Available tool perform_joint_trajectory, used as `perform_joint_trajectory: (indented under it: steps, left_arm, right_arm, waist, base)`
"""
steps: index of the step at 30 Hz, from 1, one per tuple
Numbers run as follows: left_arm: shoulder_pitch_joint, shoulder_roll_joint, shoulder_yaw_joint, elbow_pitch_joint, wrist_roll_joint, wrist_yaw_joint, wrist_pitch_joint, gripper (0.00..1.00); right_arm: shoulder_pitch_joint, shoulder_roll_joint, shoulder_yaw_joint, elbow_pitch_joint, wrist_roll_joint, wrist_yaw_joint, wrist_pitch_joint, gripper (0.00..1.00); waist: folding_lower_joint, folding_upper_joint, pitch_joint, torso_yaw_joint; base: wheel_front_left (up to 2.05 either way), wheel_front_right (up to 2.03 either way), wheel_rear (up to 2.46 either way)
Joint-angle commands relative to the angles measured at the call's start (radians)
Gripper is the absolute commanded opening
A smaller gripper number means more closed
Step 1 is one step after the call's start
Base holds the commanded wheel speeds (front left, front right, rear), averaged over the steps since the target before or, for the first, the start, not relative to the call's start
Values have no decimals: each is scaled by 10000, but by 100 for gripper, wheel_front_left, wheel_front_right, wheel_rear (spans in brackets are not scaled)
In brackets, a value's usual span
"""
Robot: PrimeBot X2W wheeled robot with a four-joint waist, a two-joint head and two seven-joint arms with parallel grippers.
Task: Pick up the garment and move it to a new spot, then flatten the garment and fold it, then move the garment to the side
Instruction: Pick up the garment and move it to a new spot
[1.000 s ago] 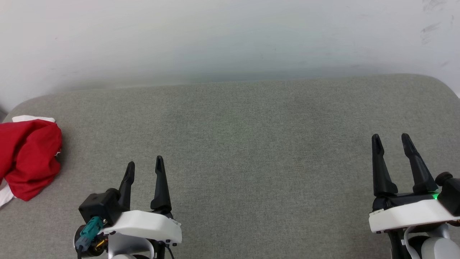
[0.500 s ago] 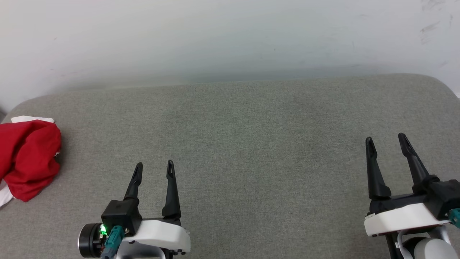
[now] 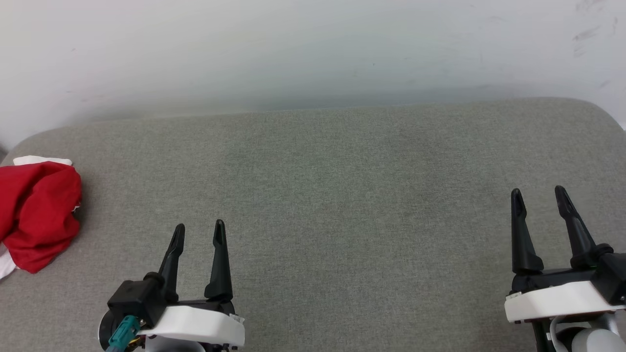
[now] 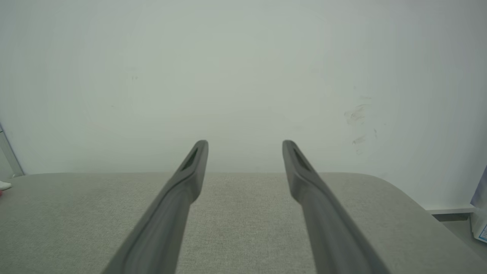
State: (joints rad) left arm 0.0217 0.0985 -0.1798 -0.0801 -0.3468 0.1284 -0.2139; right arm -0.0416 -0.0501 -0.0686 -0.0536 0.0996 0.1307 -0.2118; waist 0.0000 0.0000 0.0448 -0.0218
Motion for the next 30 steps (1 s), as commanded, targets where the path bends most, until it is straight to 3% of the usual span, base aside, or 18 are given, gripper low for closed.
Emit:
perform_joint_trajectory:
  steps: [1, 5, 11, 26, 30]
  left_arm:
    - [125, -155, 239, 43, 302, -394, -84, 100]
    - [238, -384, 704, 159, 667, -995, -162, 100]
    - [332, -477, 912, 466, 1214, -1452, -288, 100]
    - [415, -482, 635, 435, 2075, -1350, -533, 100]
    - [431, -482, 645, 416, 2027, -1397, -540, 100]
  right_arm:
    - [58, -2, 8, 38, -5, 0, -105, 100]
    - [131, -4, 19, 277, 239, -1, -199, 100]
    - [161, -2, 50, 455, -100, -1, -286, 100]
    - [222, 0, 130, 386, -1076, -1, -549, 100]
    - [265, 0, 301, 446, -877, -1, -543, 100]
  waist:
    - [0, 0, 0, 4]
    - [0, 0, -3, 2]
    - [0, 0, -19, -24]
    - [0, 0, 16, -75]
    - [0, 0, 7, -34]
  base:
    - [0, 0, 0]
    - [0, 0, 0]
    - [0, 0, 0]
    - [0, 0, 0]
    - [0, 0, 0]
